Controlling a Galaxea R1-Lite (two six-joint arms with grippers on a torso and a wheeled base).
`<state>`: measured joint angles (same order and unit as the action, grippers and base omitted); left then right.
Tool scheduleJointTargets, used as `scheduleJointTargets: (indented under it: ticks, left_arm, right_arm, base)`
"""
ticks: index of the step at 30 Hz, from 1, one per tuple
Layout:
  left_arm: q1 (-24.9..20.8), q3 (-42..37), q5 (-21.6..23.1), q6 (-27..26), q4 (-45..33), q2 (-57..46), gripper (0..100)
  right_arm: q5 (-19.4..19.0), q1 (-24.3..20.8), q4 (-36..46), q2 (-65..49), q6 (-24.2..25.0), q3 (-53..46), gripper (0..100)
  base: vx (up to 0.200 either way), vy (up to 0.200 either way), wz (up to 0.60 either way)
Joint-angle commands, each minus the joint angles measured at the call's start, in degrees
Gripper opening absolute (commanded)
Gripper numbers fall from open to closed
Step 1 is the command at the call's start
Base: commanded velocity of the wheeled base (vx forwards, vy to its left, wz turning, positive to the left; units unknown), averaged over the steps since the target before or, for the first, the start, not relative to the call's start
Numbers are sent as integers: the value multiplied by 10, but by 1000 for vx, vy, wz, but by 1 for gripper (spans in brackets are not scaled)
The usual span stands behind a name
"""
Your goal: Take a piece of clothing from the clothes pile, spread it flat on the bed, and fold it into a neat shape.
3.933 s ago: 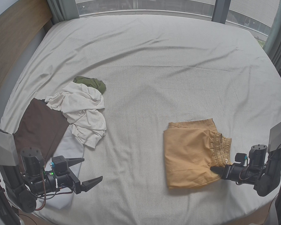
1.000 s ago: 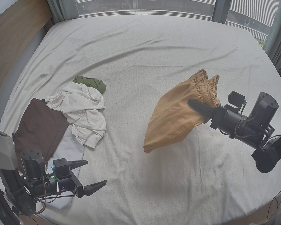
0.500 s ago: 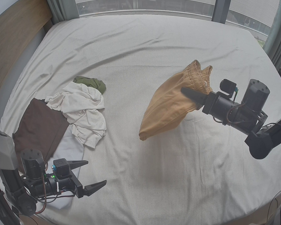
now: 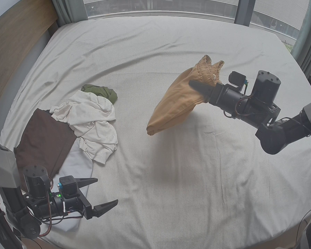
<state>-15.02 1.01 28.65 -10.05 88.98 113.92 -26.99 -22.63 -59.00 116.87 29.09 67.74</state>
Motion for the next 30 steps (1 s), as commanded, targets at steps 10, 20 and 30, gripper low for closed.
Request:
scheduleJointTargets:
  ticks: [10,20,30]
  left_arm:
    - [0,-10,0,7,1,1,100]
    - [0,-10,0,9,1,3,100]
    - [3,-10,1,9,1,2,100]
  right_arm:
    - [-1,0,119,136,-1,250,0]
    - [-1,7,188,243,-1,405,0]
    - [2,43,166,298,-14,349,0]
  base:
    - [0,0,0]
    - [0,0,0]
    - [0,0,0]
